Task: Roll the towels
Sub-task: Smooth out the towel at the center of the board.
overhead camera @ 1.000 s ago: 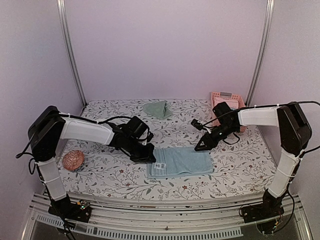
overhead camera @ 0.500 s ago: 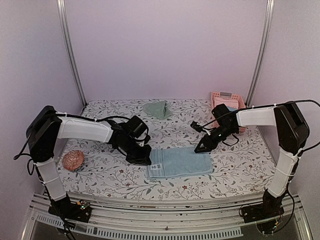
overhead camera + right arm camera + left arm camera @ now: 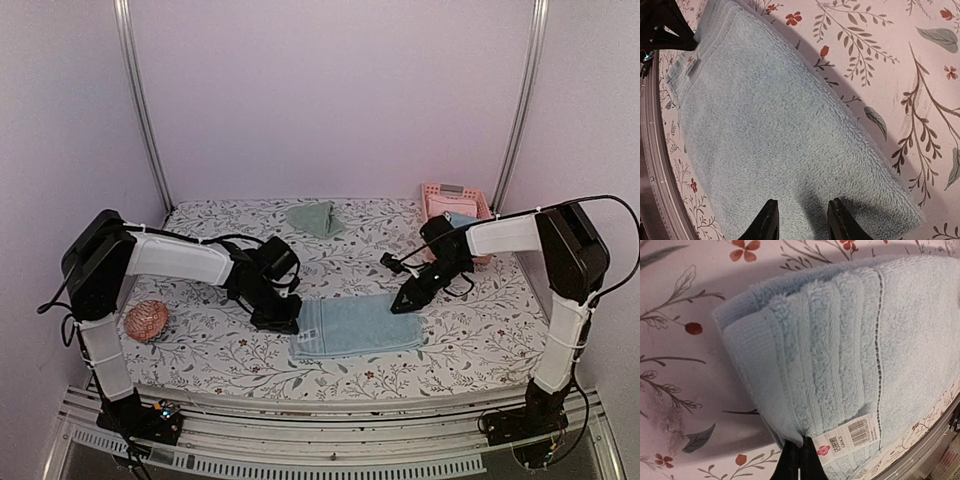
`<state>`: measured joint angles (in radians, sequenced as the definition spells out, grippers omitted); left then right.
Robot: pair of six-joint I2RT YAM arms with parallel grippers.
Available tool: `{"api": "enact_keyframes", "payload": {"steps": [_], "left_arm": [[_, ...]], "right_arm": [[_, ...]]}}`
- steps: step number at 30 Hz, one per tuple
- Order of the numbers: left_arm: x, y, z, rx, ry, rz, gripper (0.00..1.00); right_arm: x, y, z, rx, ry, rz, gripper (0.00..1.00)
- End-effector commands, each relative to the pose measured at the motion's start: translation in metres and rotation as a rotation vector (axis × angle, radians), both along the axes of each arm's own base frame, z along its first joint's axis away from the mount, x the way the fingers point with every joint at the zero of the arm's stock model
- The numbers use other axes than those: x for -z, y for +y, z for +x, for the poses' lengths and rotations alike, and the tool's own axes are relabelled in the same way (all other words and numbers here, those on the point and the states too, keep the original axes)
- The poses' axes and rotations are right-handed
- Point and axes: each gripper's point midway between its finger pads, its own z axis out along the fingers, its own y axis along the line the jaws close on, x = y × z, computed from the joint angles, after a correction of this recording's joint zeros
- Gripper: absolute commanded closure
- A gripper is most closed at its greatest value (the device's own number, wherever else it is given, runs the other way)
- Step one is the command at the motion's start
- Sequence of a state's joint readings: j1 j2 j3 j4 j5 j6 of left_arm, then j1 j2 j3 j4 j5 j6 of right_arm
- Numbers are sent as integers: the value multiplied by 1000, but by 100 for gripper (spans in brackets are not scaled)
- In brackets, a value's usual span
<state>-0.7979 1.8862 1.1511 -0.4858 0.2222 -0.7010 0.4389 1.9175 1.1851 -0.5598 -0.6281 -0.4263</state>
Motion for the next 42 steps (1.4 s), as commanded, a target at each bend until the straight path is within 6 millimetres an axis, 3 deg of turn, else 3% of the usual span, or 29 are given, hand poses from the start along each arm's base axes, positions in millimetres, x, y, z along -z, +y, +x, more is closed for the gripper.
{"api": "enact_keyframes", "payload": {"steps": [1, 5, 8, 18, 22, 25, 29, 33, 35, 38, 42], "left_arm": [[7, 15, 6, 7, -18, 95, 100], [1, 23, 15, 10, -43, 135, 100], [0, 25, 17, 8, -47, 136, 100], [4, 26, 12, 47, -36, 124, 97], [4, 18, 7, 67, -27, 82, 95], [2, 29, 7, 59, -31, 135, 87], [-26, 48, 18, 20, -90, 239, 75], [-71, 23, 36, 28, -214, 110, 71], [-81, 7, 43, 44, -260, 27, 71], [-77, -6, 56, 47, -279, -24, 80], [-48, -9, 68, 42, -224, -21, 100]], "right_arm": [[28, -15, 10, 44, 2, -123, 67], [35, -19, 9, 50, 12, -152, 68], [28, -16, 7, 43, 15, -128, 68], [-40, 0, -23, -91, -4, 58, 66], [-40, -8, -33, -120, 4, 26, 68], [-36, -11, -48, -152, 36, 34, 71], [-27, -14, -62, -175, 95, 36, 76], [-19, -16, -70, -185, 128, 27, 76], [-16, -17, -71, -186, 138, 20, 76], [-16, -16, -68, -184, 131, 9, 76], [-36, -16, -61, -171, 85, 2, 77]]}}
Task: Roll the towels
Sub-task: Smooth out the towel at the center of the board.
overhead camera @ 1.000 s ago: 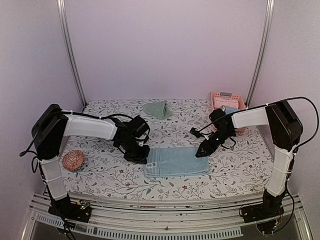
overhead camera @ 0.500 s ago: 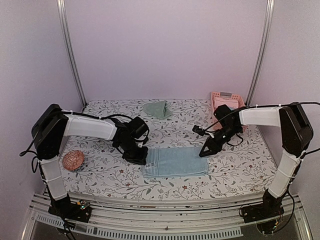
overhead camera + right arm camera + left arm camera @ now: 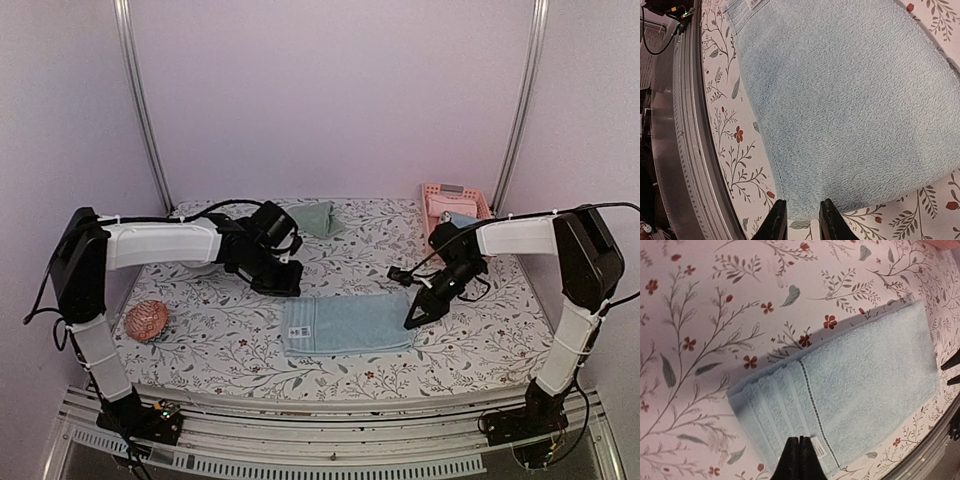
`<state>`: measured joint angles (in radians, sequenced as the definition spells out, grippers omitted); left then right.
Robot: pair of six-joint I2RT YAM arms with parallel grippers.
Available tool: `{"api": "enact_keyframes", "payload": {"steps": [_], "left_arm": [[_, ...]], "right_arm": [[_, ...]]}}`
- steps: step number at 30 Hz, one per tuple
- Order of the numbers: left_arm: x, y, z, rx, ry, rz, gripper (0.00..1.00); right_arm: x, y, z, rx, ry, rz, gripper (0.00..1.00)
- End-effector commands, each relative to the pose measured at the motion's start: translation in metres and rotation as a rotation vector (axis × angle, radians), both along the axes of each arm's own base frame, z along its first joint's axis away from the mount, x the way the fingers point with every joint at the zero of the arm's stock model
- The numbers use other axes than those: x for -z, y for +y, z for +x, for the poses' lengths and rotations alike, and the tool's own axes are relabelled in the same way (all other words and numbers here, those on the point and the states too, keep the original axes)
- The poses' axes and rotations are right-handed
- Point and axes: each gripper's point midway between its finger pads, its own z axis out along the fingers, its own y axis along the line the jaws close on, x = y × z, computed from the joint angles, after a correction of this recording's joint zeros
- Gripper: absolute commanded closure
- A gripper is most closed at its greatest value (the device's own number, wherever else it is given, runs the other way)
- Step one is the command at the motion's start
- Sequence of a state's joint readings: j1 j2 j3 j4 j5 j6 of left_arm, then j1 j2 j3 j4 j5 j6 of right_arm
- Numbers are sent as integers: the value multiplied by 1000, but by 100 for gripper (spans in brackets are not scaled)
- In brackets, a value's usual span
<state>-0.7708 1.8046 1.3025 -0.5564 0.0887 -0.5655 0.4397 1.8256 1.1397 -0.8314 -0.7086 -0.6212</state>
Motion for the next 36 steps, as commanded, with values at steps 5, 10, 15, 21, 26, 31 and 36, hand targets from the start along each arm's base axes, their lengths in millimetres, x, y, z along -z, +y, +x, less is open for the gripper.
{"api": "enact_keyframes", "payload": {"steps": [5, 10, 15, 21, 26, 31, 36], "left_arm": [[44, 3, 31, 7, 29, 18, 100], [61, 1, 38, 17, 40, -6, 100], [76, 3, 36, 25, 70, 6, 100], [90, 12, 30, 14, 97, 20, 100], [96, 15, 25, 12, 111, 23, 100], [98, 14, 27, 12, 112, 23, 100], [97, 14, 28, 15, 108, 23, 100]], "right_arm": [[-88, 2, 34, 41, -274, 18, 77], [-176, -16, 87, 261, -714, 75, 37], [-159, 0, 71, 235, -554, 226, 9], [-65, 3, 24, 41, -140, 123, 79], [-12, -5, -18, -34, 1, 53, 88], [27, -4, -35, -68, 75, -13, 91], [38, -6, -43, -84, 113, -60, 94]]}}
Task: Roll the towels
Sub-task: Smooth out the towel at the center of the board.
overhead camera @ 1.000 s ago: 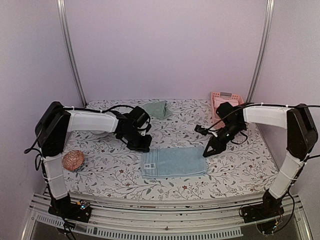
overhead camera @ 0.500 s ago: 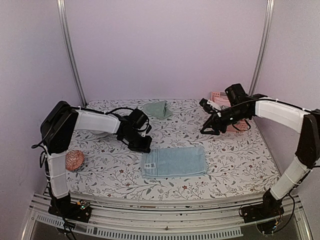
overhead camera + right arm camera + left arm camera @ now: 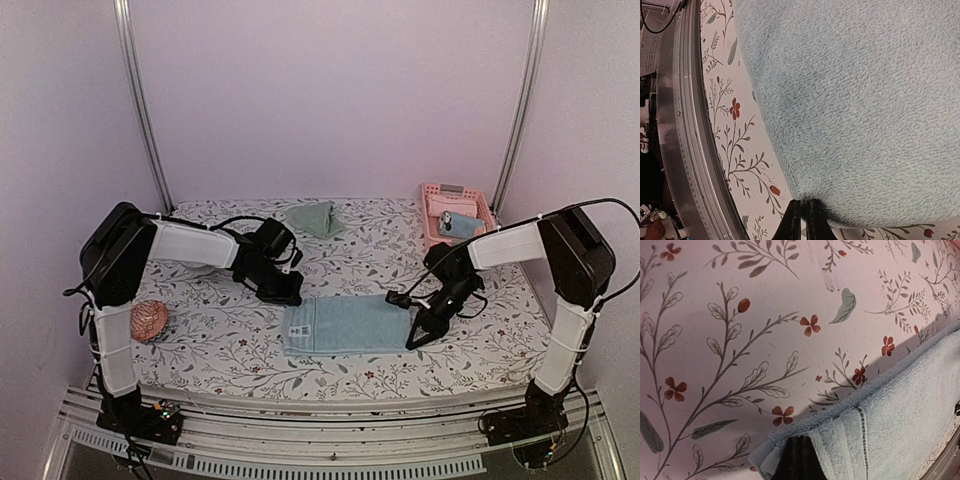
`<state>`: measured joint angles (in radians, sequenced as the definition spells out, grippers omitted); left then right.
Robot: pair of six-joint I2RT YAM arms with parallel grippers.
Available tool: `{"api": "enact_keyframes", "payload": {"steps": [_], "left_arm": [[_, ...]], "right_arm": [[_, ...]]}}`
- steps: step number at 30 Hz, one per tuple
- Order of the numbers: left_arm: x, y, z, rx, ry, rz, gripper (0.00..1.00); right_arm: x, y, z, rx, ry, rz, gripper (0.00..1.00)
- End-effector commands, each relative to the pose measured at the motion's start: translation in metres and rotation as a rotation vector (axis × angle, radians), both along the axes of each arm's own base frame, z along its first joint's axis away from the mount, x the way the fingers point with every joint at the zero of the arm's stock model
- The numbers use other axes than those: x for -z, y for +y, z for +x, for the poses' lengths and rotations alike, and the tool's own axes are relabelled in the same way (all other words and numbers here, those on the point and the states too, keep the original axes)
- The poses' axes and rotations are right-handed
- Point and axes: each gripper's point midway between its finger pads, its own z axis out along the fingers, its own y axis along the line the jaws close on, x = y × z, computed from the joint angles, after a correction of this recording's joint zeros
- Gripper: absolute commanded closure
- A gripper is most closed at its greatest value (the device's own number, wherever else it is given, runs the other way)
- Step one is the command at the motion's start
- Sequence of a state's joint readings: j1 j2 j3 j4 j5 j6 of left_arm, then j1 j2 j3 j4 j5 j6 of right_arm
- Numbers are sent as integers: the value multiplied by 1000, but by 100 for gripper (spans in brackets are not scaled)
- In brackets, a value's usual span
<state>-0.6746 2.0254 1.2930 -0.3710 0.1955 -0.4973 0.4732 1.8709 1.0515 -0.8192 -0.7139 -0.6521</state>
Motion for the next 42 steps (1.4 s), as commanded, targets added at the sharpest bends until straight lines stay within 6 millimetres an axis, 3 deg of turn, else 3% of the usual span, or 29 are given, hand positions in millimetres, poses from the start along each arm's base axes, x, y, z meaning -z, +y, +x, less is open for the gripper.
{"api": "enact_keyframes", "payload": {"steps": [1, 7, 9, 13, 21, 23, 29, 32, 37, 42], "left_arm": [[20, 12, -7, 2, 40, 50, 100], [22, 15, -8, -2, 45, 59, 100], [23, 15, -8, -2, 49, 58, 100], [24, 16, -9, -1, 51, 61, 100], [24, 20, -8, -5, 47, 74, 100], [23, 20, -7, -6, 45, 73, 100], [20, 20, -5, -8, 39, 67, 100], [19, 19, -6, -4, 41, 65, 100], [20, 20, -6, -4, 41, 71, 100], [19, 20, -6, -3, 39, 70, 100]], "right_arm": [[4, -3, -8, -31, 18, -32, 95], [-48, 9, 6, -60, -51, 40, 95], [-52, 15, 12, -48, -58, 67, 95], [-23, 15, 11, -18, 8, 34, 96], [34, -23, -12, -31, 20, -187, 97], [29, -20, -12, -33, 35, -173, 97], [-20, 9, 12, -35, 12, -19, 96], [-36, 18, 40, 0, -22, 29, 96], [-21, 14, 77, 92, -55, -20, 97], [21, -8, 90, 184, -19, -143, 97]]}}
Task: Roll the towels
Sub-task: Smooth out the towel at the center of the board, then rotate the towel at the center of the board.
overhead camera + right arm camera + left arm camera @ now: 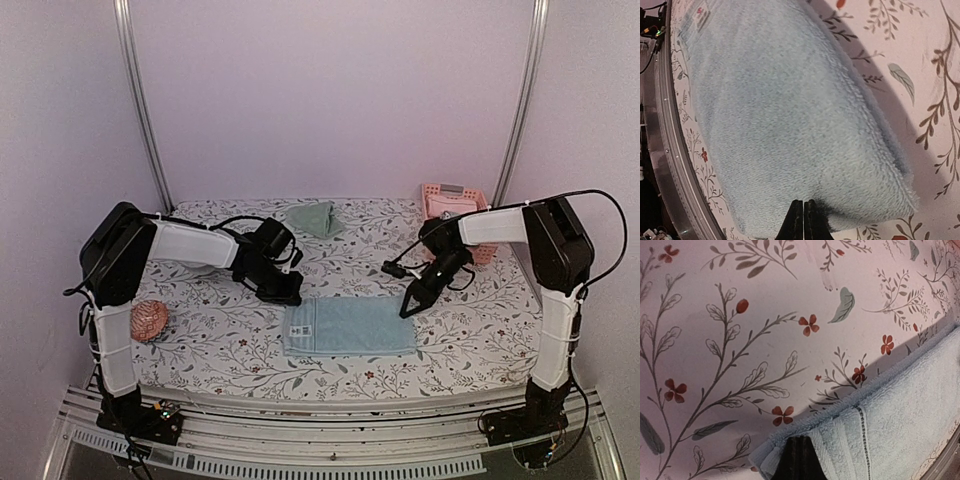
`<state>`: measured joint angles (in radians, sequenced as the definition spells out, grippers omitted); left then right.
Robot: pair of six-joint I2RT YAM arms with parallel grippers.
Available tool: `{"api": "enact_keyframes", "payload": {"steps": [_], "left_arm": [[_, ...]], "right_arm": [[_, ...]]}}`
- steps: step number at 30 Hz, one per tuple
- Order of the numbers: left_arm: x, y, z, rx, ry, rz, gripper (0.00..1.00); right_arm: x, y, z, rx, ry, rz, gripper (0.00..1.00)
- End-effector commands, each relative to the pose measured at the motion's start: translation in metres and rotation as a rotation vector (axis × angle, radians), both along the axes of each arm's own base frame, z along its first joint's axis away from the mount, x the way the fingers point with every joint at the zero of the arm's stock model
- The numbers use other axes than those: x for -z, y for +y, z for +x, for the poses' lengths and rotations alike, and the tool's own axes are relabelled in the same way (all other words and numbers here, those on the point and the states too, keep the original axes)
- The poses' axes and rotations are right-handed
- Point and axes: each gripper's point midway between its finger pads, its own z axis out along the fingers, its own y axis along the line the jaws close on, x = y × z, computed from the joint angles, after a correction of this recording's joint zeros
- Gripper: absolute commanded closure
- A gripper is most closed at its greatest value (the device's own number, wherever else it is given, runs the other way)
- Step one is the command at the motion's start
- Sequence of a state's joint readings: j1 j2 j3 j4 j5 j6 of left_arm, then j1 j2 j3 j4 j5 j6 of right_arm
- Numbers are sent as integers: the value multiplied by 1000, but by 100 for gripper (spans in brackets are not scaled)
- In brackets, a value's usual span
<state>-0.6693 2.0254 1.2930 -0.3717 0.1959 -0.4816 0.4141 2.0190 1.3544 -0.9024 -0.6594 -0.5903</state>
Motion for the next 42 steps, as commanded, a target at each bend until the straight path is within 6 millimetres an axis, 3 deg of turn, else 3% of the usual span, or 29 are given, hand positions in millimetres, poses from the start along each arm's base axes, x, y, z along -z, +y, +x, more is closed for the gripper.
{"api": "enact_keyframes", "payload": {"steps": [1, 3, 6, 10, 13, 22, 28, 31, 35, 39, 42], "left_arm": [[20, 18, -8, -10, 45, 69, 100], [20, 19, -8, -9, 45, 70, 100], [20, 19, -8, -9, 43, 73, 100], [20, 20, -7, -11, 42, 75, 100], [19, 18, -6, -10, 42, 70, 100], [19, 18, -6, -7, 43, 69, 100], [13, 17, -2, -4, 25, 69, 100], [-2, 16, 7, -7, -16, 77, 100], [-62, 5, 15, 4, -136, 26, 98], [-93, -14, -16, 40, -106, -102, 97], [-88, -18, -49, 50, -56, -110, 98]], "right_arm": [[42, -19, 8, 89, 49, -118, 97], [46, -20, 4, 90, 64, -122, 97], [31, -14, 4, 78, 61, -74, 97], [4, -7, 18, 73, -8, -35, 97], [-5, -4, 31, 78, -44, -23, 97], [15, -10, 59, 145, -54, -83, 97], [35, -19, 48, 151, -17, -132, 97], [40, -25, 38, 146, -6, -149, 97], [44, -31, 27, 138, -2, -165, 97], [47, -36, 12, 132, 22, -171, 97], [48, -38, -2, 124, 55, -164, 97]]}}
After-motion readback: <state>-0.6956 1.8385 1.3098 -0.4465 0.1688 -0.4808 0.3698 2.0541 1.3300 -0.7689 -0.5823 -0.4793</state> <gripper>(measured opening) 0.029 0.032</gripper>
